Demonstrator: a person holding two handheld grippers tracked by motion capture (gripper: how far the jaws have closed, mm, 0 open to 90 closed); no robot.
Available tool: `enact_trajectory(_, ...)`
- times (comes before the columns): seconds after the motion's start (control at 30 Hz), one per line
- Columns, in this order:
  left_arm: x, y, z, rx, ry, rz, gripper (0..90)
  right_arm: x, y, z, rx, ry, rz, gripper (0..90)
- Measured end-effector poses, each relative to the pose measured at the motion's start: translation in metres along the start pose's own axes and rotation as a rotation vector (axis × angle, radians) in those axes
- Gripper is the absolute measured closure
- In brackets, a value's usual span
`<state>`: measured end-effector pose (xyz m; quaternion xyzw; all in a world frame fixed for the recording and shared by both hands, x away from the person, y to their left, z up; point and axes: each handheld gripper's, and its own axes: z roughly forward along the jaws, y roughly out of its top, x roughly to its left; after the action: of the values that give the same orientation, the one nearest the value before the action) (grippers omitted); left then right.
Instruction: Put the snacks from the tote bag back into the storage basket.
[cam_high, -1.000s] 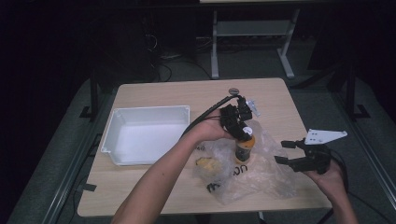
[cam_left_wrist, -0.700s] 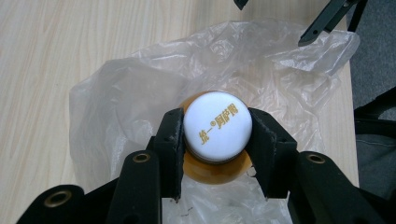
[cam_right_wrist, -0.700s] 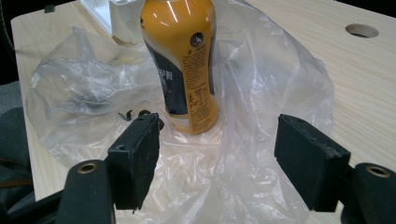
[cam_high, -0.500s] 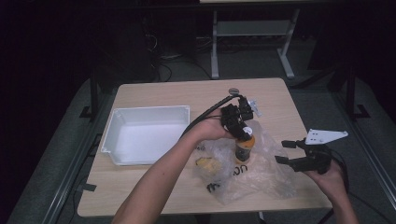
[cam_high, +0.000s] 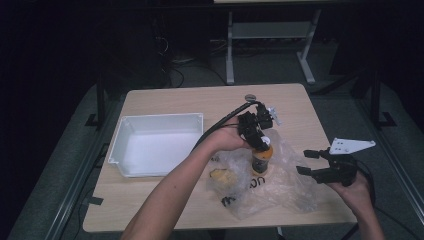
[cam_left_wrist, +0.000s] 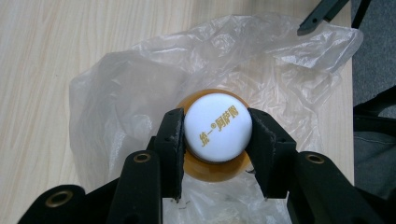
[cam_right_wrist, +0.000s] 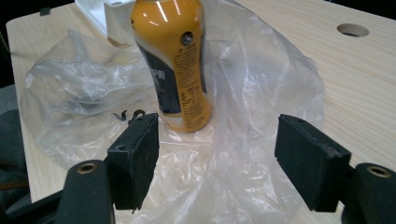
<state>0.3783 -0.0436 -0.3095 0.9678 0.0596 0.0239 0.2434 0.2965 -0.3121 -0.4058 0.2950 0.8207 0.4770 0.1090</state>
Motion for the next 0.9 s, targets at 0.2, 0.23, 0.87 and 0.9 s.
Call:
enact_trajectory(0.2,-0.002,0.001,-0.001,0.014,0.002,-0.006,59.1,-0.002,-0.002,-0.002,-0.002,-0.008,0.008,30.1)
enact_trajectory(0.23,-0.002,0.001,-0.001,0.012,0.003,-0.008,59.1,-0.003,-0.003,-0.003,-0.004,-0.009,0.011,30.1)
enact_trajectory(0.87,-0.010,0.023,-0.048,-0.016,0.048,0.007,59.2,-0.009,-0.009,-0.013,-0.047,-0.034,0.045,29.5)
enact_trajectory(0.9,-0.012,0.025,-0.051,-0.026,0.056,0.001,59.2,-0.009,-0.009,-0.014,-0.052,-0.036,0.047,29.5)
